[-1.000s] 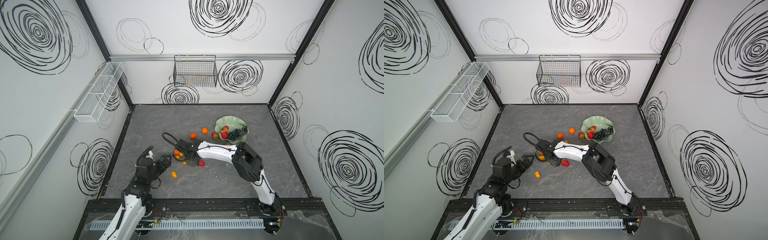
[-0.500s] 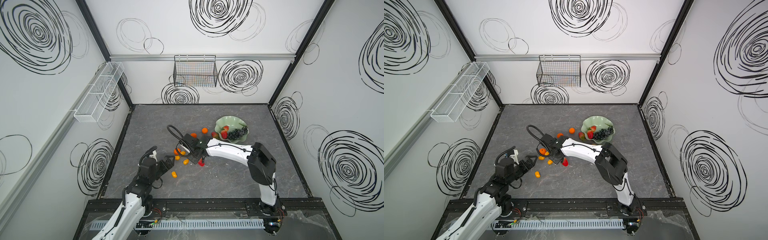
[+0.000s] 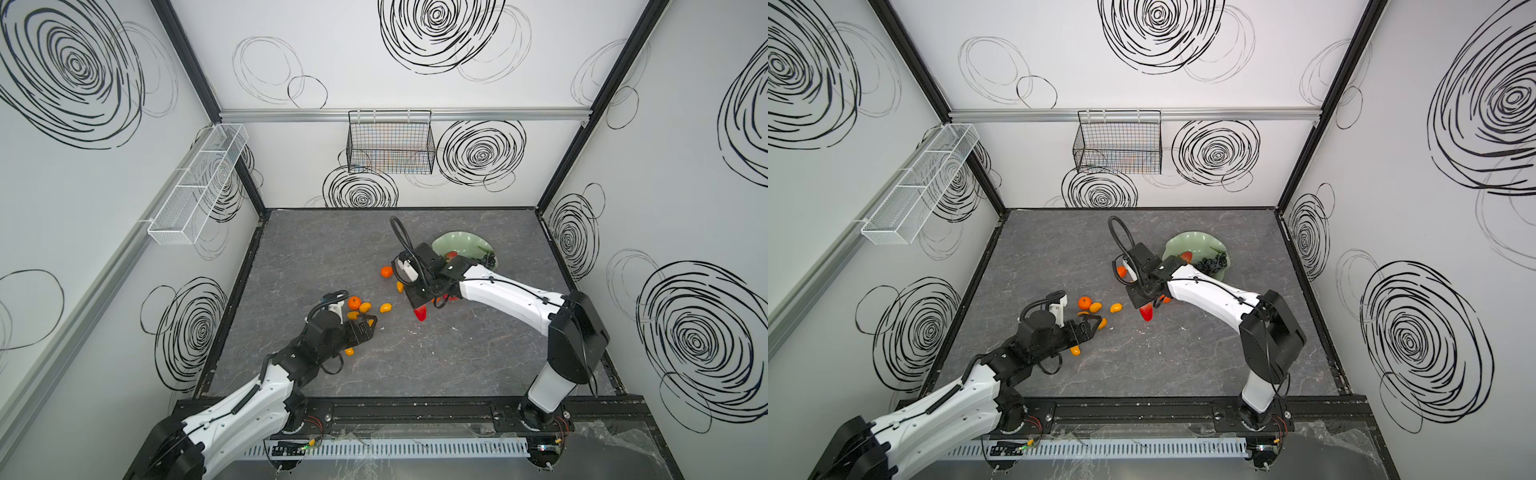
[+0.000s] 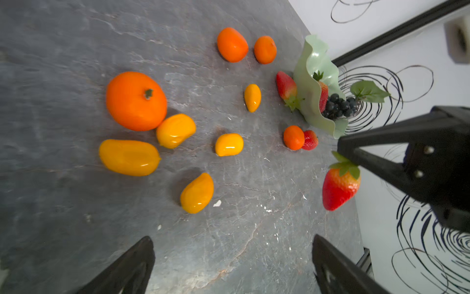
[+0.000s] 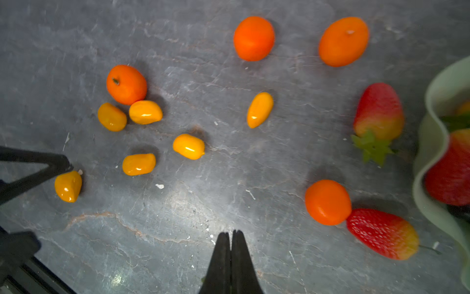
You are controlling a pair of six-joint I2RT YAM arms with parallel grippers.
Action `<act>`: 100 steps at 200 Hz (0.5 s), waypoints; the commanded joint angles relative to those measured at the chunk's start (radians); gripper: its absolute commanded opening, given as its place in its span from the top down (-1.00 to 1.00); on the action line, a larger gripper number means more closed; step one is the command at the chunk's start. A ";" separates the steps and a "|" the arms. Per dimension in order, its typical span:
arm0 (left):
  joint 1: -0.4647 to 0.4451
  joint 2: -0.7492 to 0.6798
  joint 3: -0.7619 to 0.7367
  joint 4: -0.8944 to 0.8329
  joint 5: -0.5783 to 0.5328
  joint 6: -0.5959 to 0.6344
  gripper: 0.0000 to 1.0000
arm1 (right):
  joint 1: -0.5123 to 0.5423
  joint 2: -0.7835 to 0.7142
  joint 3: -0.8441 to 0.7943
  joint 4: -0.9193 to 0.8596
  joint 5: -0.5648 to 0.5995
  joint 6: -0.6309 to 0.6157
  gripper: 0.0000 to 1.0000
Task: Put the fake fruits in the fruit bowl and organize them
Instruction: 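Carry the strawberry over the green bowl with the right gripper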
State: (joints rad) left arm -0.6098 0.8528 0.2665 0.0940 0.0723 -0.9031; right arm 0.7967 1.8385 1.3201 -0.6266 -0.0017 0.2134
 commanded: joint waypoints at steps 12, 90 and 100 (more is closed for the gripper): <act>-0.083 0.133 0.106 0.144 -0.068 0.053 -0.99 | -0.087 -0.048 -0.026 0.035 0.025 0.050 1.00; -0.207 0.468 0.307 0.306 -0.070 0.061 -0.99 | -0.289 -0.067 -0.017 0.003 0.120 -0.005 1.00; -0.214 0.512 0.337 0.322 -0.062 0.061 -0.99 | -0.308 -0.060 -0.007 -0.004 0.135 -0.006 1.00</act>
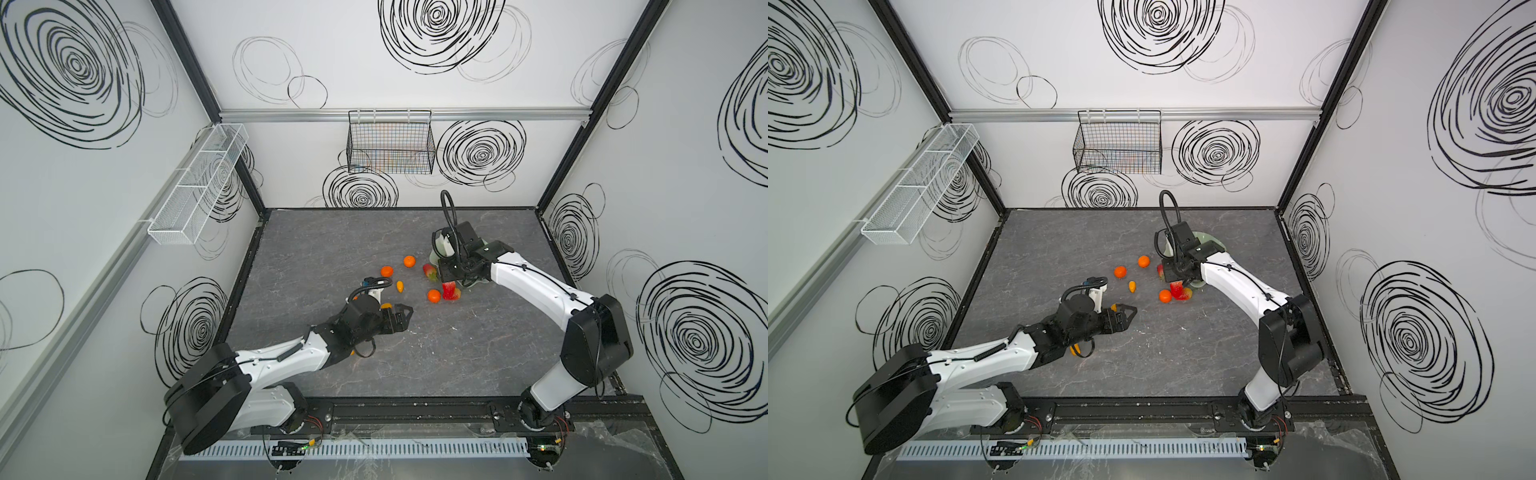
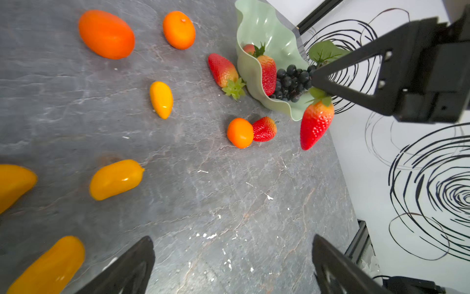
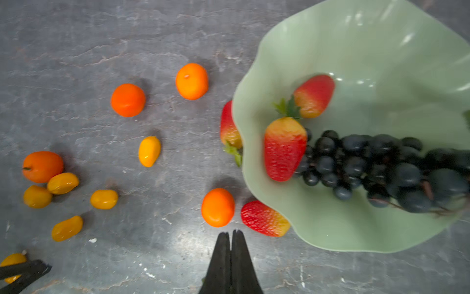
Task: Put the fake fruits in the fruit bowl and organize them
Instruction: 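Carry the strawberry over the green bowl with the right gripper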
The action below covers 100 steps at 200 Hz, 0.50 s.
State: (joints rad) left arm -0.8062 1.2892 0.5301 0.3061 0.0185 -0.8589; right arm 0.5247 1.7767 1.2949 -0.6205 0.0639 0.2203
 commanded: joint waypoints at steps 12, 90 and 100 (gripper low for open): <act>-0.027 0.123 0.108 0.125 0.005 0.017 -0.99 | -0.056 0.017 0.034 -0.024 0.098 -0.015 1.00; -0.048 0.292 0.242 0.154 0.053 0.008 -0.99 | -0.090 0.154 0.162 -0.062 0.309 -0.043 1.00; -0.047 0.299 0.253 0.153 0.056 0.008 -0.99 | -0.092 0.179 0.180 -0.072 0.330 -0.046 1.00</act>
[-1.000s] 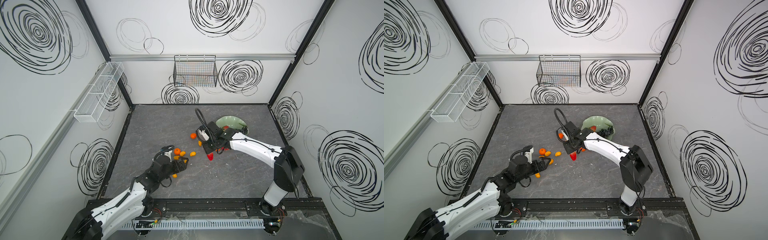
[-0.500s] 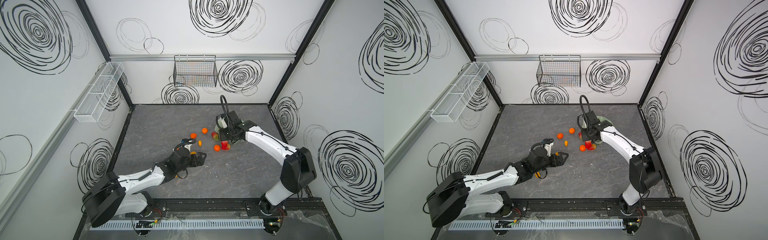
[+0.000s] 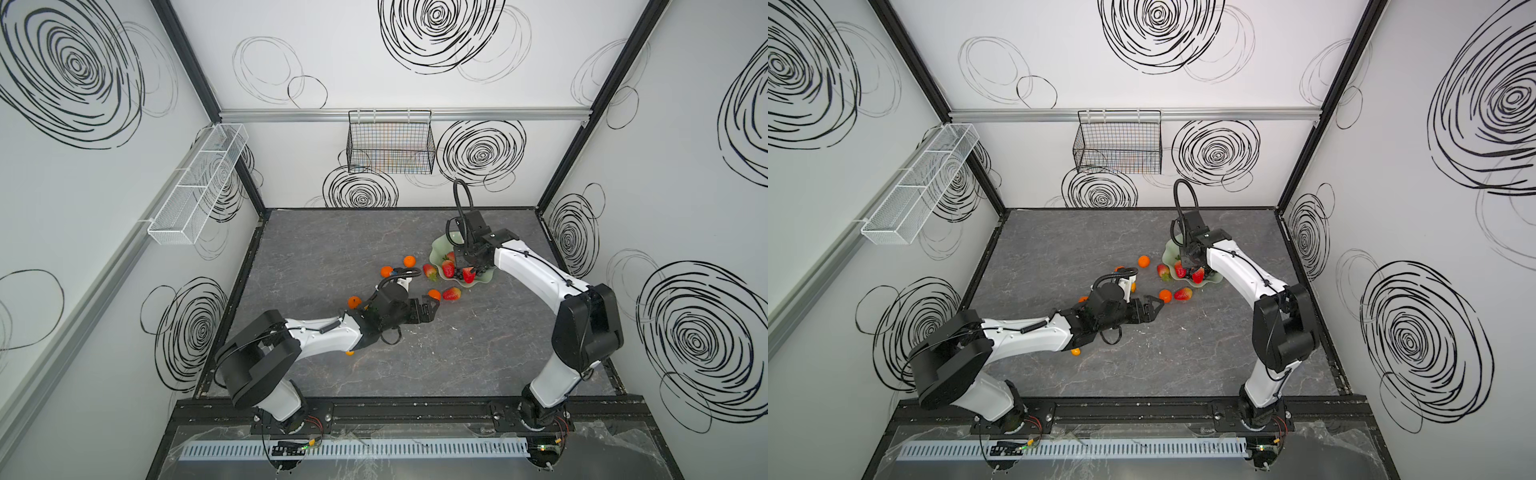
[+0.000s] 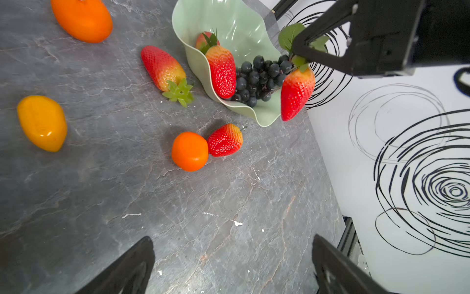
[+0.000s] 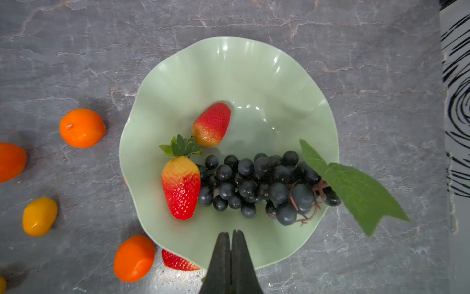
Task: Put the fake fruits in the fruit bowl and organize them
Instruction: 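Carry the strawberry over the green bowl with the right gripper, then lower the strawberry into the bowl and open the right gripper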
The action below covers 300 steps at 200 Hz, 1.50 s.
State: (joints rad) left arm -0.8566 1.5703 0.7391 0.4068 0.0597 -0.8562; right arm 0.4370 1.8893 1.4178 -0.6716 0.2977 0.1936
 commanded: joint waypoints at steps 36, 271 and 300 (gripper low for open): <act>0.006 0.036 0.063 0.047 0.024 0.009 -0.99 | -0.015 0.117 0.083 -0.015 0.085 -0.035 1.00; 0.019 -0.155 -0.098 -0.026 -0.048 0.005 -0.99 | -0.002 0.000 0.036 0.008 -0.139 0.004 0.24; 0.016 -0.256 -0.139 -0.104 -0.078 0.028 -0.99 | 0.045 -0.100 -0.055 0.039 -0.140 0.033 0.23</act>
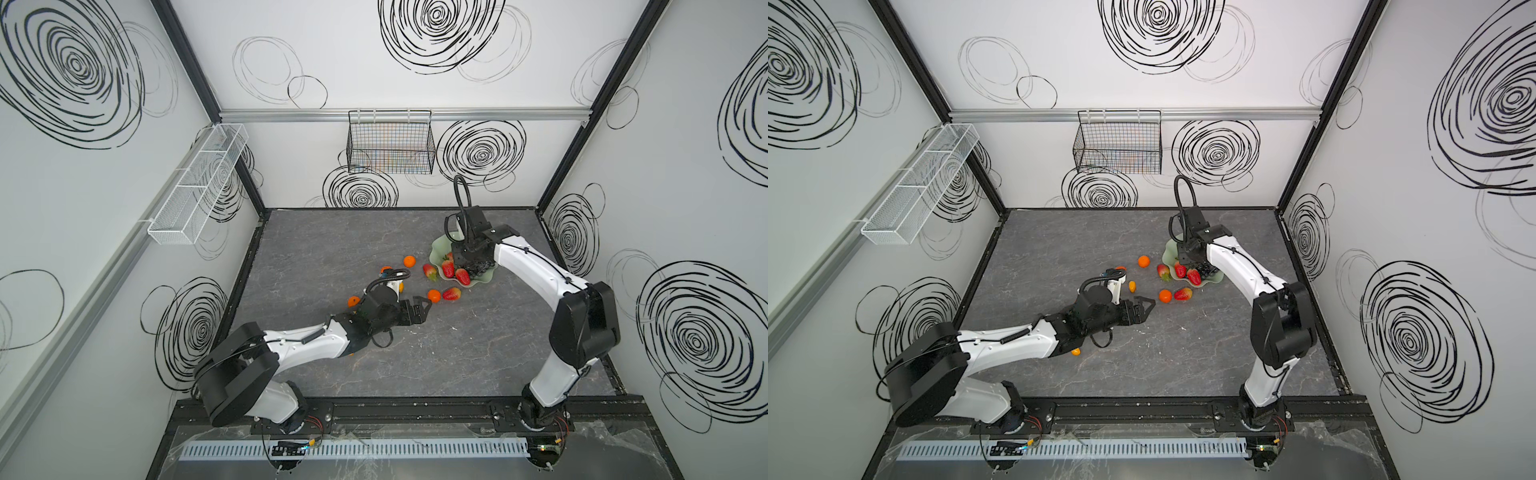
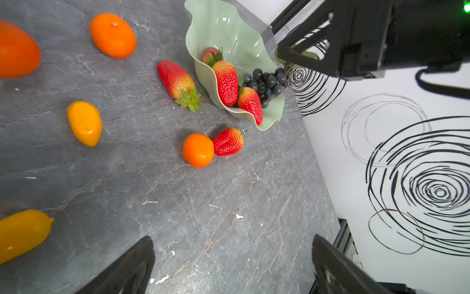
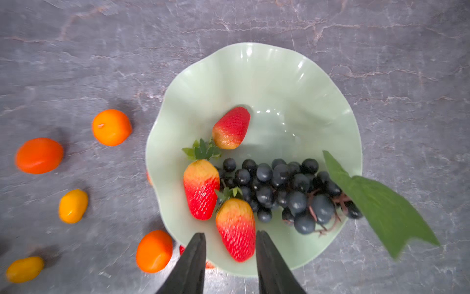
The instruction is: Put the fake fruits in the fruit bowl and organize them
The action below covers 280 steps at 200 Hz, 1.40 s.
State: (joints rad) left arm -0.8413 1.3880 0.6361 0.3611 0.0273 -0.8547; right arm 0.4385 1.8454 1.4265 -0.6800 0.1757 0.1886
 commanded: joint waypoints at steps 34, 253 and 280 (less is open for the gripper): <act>-0.008 -0.177 -0.078 -0.144 -0.084 0.056 -0.99 | 0.126 -0.137 -0.161 0.068 0.009 0.077 0.23; -0.126 0.112 0.098 -0.007 -0.123 0.149 -0.99 | -0.095 -0.314 -0.811 0.758 -0.353 0.603 -0.29; -0.118 0.134 0.109 0.003 -0.112 0.150 -0.99 | -0.099 -0.264 -0.785 0.771 -0.336 0.602 -0.29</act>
State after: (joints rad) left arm -0.9688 1.5047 0.7166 0.3153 -0.1040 -0.7204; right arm 0.3470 1.5379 0.6029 0.0261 -0.1730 0.7696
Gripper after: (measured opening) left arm 0.994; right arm 0.644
